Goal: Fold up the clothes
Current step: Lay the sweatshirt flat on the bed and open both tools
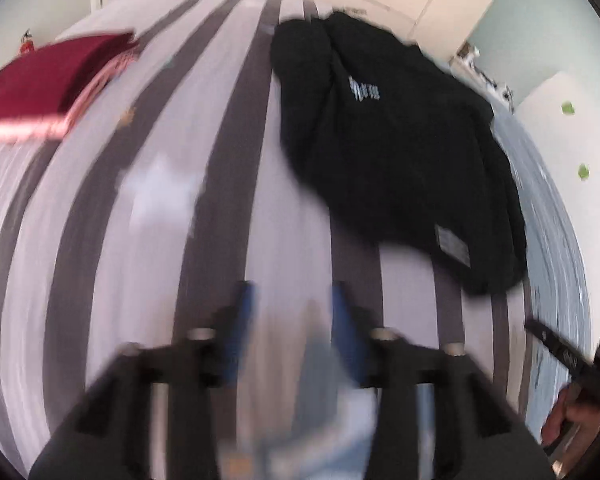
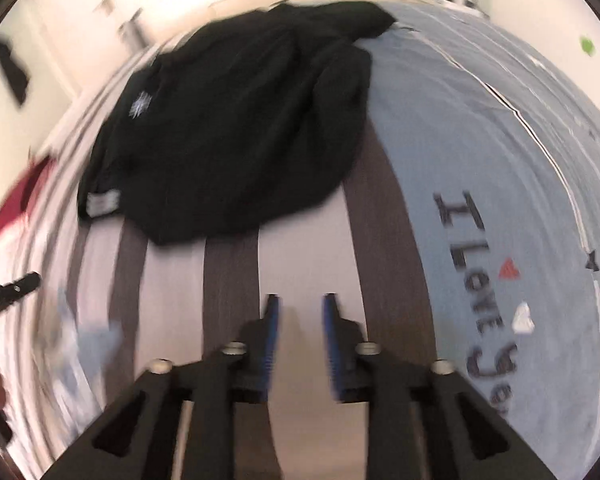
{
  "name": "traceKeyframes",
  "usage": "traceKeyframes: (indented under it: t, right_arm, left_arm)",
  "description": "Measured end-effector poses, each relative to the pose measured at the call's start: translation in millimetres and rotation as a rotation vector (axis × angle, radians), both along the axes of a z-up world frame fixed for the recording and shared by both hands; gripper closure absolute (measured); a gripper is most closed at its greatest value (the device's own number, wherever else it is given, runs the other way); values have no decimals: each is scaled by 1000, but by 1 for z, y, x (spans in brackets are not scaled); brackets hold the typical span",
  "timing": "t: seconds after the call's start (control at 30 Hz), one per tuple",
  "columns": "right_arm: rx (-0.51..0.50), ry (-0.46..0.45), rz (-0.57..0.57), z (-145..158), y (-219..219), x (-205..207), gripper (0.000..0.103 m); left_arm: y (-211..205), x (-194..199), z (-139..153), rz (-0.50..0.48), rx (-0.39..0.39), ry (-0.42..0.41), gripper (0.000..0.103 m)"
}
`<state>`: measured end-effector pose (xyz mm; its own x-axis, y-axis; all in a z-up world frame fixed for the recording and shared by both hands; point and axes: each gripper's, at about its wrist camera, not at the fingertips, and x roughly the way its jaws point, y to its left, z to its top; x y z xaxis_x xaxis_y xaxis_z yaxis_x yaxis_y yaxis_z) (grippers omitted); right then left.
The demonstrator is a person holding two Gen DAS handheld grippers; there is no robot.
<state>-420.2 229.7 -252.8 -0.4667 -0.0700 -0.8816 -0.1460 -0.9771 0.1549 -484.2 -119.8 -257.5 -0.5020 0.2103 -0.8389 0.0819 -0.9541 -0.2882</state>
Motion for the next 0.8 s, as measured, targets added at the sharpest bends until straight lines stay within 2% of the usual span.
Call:
traceKeyframes:
  t: [0.07,0.27,0.4,0.47,0.53,0.57,0.63,0.67,0.7,0.77,0.8]
  right_arm:
    - [-26,22,-53,4,10,-26,57]
    - [-106,-4,-178,-14,19,-85,57]
    - [-88,-1,-203,-24,14,-97,55]
    - [-64,7,-203,-26,9,-101,55]
    - [-24,15,-191,-27,2,-105,55]
    - [-3,20,-185,-28,-2,-107,55]
    - [24,34,-183,-29,-6,-109,59]
    - [26,39,-189,-29,-5,-110,67]
    - [25,43,-194,-28,-4,-110,81]
    - [-18,48,-202,-26,2,-111,96]
    - [-42,46,-205,-25,4,-112,97]
  left_arm:
    - [-3,-33,-2,7,1,24,41]
    - [-5,-93,-29,-35,-47,-11,41]
    - [7,-110,-41,-108,-112,19,41]
    - [16,-113,-43,-149,-152,40,48]
    - [24,-117,-46,-184,-200,52,69]
    - [26,-118,-48,-202,-213,59,74]
    - [29,-121,-47,-218,-198,60,93]
    - [29,-121,-46,-220,-193,59,96]
    - [28,-121,-43,-214,-187,63,97]
    - [23,-118,-35,-187,-162,77,98]
    - [16,-115,-28,-172,-143,86,98]
